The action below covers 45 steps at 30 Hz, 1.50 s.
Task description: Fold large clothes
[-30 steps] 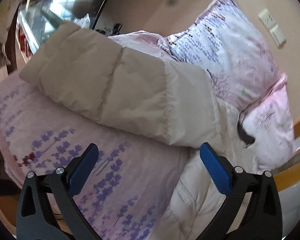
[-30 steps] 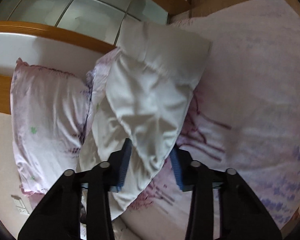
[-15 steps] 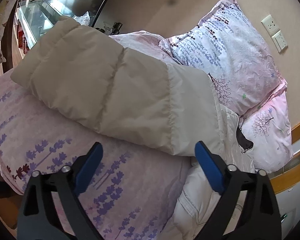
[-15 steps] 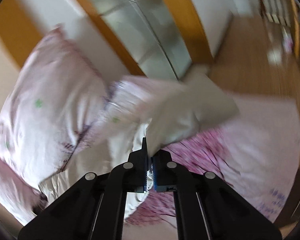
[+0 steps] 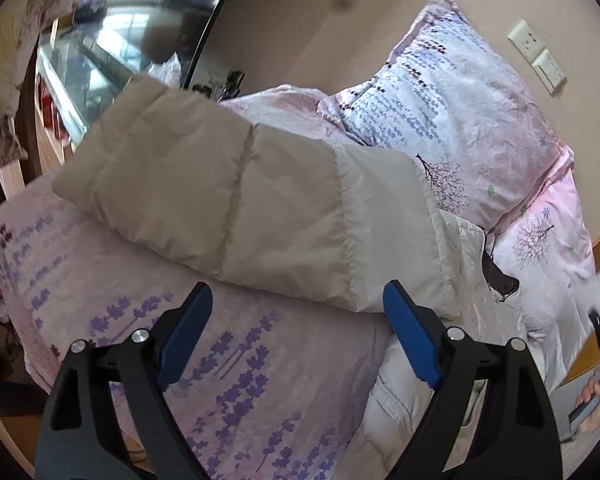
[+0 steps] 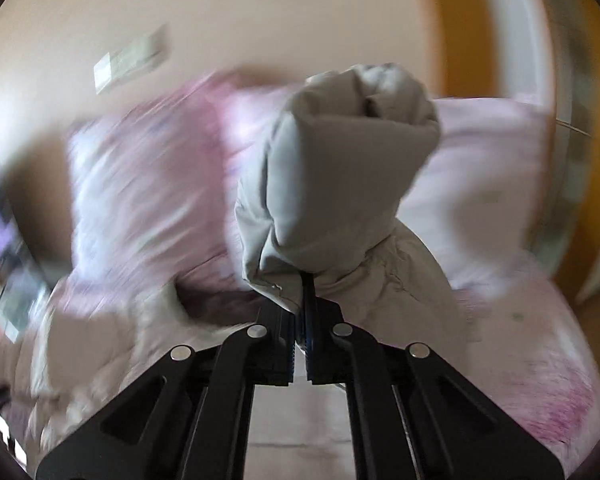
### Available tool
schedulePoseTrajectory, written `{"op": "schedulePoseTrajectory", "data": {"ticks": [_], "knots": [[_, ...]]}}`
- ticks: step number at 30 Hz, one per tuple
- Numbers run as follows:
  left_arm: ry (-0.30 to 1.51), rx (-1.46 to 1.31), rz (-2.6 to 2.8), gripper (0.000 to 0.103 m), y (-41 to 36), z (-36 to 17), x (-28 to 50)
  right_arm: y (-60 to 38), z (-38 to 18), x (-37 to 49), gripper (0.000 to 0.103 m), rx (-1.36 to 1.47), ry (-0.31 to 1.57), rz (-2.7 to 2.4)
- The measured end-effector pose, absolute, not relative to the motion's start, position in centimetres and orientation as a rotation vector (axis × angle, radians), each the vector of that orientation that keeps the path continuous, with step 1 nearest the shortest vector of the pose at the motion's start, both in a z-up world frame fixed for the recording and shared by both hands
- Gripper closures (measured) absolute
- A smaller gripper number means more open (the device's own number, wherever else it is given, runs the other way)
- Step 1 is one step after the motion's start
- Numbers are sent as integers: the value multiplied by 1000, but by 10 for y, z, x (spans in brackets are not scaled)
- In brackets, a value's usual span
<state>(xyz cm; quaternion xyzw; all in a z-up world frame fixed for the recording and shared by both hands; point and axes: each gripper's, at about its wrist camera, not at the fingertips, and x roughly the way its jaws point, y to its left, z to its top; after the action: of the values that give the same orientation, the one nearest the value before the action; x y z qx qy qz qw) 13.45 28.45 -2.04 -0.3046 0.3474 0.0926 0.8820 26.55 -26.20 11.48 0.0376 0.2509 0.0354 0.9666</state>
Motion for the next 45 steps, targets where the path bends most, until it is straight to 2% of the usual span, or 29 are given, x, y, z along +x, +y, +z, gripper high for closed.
{"op": "schedulePoseTrajectory", "data": {"ticks": [7,11,13,15,16,19,21,23,24,29,33,38,40,42,45], "knots": [[708,-584,168,16,274,-11,132,-147,38,306,99,-152,814,198],[720,-588,164,16,276,-12,134,-118,5,303,87,-333,950,196],[725,-597,158,16,278,-14,134,-105,2,297,72,-408,956,197],[732,-605,150,16,280,-16,134,-100,4,293,39,-431,971,221],[737,-613,147,16,281,-17,134,-99,8,287,38,-426,968,262],[748,-631,148,16,284,-21,132,-88,22,273,40,-391,944,390],[752,-635,148,17,285,-22,131,-89,33,275,62,-290,891,400],[752,-639,146,17,286,-22,130,-98,35,291,79,-191,901,352],[751,-640,148,17,287,-22,129,-105,34,303,84,-117,917,320],[746,-658,164,17,294,-21,126,-102,7,340,93,-12,1017,283],[748,-696,172,17,300,-22,126,-71,-24,352,93,-141,1110,244],[759,-759,176,29,308,-28,124,-62,-14,350,93,-157,1114,266],[760,-810,173,30,316,-31,121,-72,0,342,86,-54,1099,318],[757,-860,194,31,325,-35,117,-82,16,329,60,21,1071,367],[747,-941,227,33,337,-41,113,-91,32,313,55,30,1034,396]]}}
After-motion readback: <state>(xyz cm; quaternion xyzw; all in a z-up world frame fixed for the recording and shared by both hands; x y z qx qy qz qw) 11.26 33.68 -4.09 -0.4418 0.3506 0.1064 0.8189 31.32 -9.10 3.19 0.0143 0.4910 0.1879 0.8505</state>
